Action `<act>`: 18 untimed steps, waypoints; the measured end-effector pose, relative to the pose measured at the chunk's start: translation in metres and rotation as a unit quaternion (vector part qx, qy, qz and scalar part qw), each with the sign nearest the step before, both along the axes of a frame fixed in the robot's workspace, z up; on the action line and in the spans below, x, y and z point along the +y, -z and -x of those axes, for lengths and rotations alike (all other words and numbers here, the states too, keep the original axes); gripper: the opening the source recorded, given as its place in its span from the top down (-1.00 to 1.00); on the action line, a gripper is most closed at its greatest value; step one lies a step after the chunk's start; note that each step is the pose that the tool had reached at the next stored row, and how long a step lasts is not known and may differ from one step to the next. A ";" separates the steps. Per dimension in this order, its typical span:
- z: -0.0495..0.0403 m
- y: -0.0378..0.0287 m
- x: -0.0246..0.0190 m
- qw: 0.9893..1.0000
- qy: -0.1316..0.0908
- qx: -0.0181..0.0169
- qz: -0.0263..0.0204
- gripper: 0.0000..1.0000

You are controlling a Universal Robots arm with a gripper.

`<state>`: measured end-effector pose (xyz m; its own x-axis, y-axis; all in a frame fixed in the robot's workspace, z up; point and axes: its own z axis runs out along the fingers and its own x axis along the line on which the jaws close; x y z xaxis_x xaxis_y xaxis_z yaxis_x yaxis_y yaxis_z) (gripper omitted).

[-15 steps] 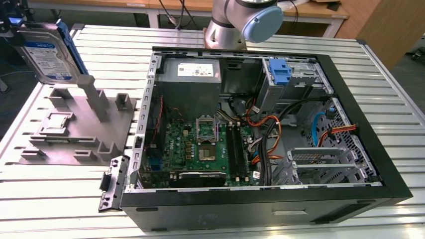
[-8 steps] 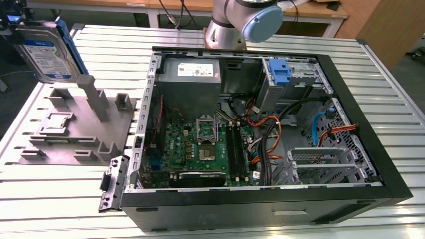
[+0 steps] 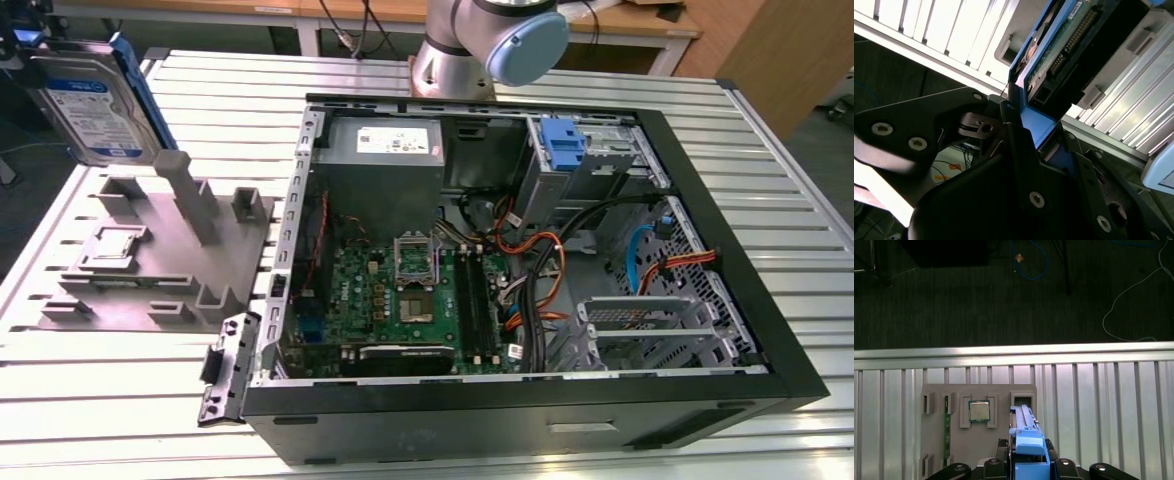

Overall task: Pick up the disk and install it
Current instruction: 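Pick up the disk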

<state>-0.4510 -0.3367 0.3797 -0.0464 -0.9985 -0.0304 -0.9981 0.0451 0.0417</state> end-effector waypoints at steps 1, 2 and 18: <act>0.0000 -0.0003 0.0000 1.000 0.000 0.000 0.000 0.26; 0.0000 -0.0003 0.0000 1.000 0.000 0.000 0.000 0.26; -0.0001 -0.0030 0.0000 1.000 0.001 0.000 0.000 0.26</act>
<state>-0.4509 -0.3366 0.3827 -0.0477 -0.9984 -0.0302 -0.9980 0.0464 0.0419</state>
